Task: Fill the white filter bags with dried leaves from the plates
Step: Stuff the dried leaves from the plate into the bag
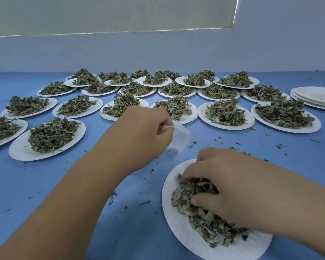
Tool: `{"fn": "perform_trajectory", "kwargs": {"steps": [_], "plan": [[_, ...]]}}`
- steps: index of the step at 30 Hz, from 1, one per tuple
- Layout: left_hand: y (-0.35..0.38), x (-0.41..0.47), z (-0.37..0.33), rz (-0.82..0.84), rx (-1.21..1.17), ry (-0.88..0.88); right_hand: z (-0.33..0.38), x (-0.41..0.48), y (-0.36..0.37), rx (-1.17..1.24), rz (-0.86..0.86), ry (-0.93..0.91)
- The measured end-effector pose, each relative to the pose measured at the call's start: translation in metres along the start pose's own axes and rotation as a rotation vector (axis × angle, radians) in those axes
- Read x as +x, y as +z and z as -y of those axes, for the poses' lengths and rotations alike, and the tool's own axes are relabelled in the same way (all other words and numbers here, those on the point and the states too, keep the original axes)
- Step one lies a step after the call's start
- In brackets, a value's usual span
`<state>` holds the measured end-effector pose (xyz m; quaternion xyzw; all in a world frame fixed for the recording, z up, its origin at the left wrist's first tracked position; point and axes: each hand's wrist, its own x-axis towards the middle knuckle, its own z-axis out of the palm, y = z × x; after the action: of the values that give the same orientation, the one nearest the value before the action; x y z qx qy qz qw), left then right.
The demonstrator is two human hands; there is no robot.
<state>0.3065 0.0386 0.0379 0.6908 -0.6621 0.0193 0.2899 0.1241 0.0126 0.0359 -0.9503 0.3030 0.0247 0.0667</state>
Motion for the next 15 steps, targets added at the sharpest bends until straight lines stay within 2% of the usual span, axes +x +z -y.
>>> {"fn": "perform_trajectory", "kwargs": {"steps": [9,15], "plan": [[0.003,-0.001,-0.002,0.01,-0.05,-0.017,-0.005,0.003,-0.001,0.044,-0.085,-0.049],[0.005,-0.001,-0.002,0.028,-0.073,-0.029,-0.022,0.002,-0.006,0.214,-0.182,-0.052]]}}
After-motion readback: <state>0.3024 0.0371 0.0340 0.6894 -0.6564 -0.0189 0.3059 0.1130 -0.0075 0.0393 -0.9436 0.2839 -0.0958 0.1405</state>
